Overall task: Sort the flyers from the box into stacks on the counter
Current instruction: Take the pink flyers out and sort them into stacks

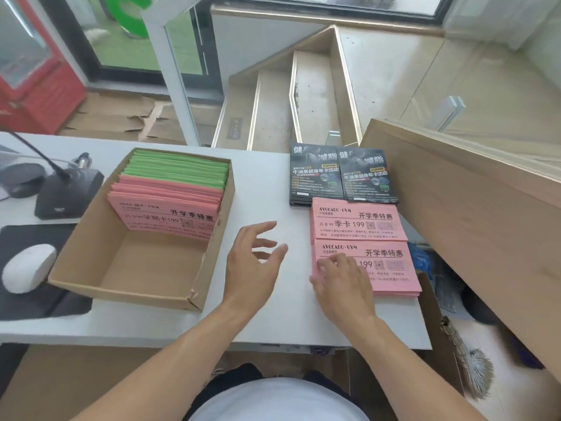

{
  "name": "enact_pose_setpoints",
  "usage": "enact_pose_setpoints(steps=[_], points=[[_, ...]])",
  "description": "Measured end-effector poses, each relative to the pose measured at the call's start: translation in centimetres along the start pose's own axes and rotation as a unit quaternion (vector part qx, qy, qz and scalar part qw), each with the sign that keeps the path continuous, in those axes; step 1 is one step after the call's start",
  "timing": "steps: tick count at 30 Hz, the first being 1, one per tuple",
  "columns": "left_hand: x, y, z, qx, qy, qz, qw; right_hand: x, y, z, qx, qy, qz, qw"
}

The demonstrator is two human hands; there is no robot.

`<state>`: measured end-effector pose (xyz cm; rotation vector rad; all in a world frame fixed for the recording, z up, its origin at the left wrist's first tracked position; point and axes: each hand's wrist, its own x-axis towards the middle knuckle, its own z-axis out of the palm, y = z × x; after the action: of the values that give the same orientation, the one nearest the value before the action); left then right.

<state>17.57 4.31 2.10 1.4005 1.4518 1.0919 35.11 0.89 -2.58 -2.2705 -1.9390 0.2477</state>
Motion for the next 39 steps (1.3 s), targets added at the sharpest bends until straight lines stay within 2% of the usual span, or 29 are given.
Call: enact_pose_setpoints(steps=[2, 5, 9, 12, 15, 19, 22, 27, 36, 39], points=[[0.4, 0.6, -2.5, -0.013, 0.038, 0.032, 0.999, 0.9, -1.6, -0.6, 0.009, 0.029, -0.001, 1.0], [1.5, 0.4, -6.7, 0.001, 0.082, 0.062, 0.995, 2.4, -5.5, -1.7, 0.081, 0.052, -0.05, 0.994], [3.9, -1.8, -13.0, 0.07, 0.119, 0.028, 0.99, 4.5, -11.8, -2.0, 0.155, 0.066, -0.125, 0.978], [6.1, -4.2, -17.7, 0.17, 0.091, 0.004, 0.981, 5.9, -16.1, -1.8, 0.134, 0.062, -0.17, 0.974], [8.2, -6.0, -20.9, 0.28, 0.056, 0.04, 0.957, 7.4, -19.3, -1.7, 0.082, 0.042, -0.199, 0.976], [10.6, -7.6, -23.0, 0.379, -0.036, 0.07, 0.922, 8.9, -22.1, -0.9, -0.002, 0.005, -0.192, 0.981], [11.9, -8.4, -23.3, 0.366, -0.06, 0.074, 0.926, 9.2, -22.9, -0.4, -0.03, 0.006, -0.171, 0.985], [12.6, -9.3, -23.0, 0.331, -0.029, 0.088, 0.939, 8.7, -23.5, 0.0, -0.041, 0.025, -0.145, 0.988], [12.5, -9.4, -22.5, 0.324, 0.001, 0.103, 0.94, 8.1, -24.0, 1.2, -0.061, 0.108, -0.133, 0.983], [12.5, -9.4, -22.5, 0.323, 0.002, 0.105, 0.941, 8.0, -24.1, 1.3, -0.068, 0.114, -0.131, 0.982]])
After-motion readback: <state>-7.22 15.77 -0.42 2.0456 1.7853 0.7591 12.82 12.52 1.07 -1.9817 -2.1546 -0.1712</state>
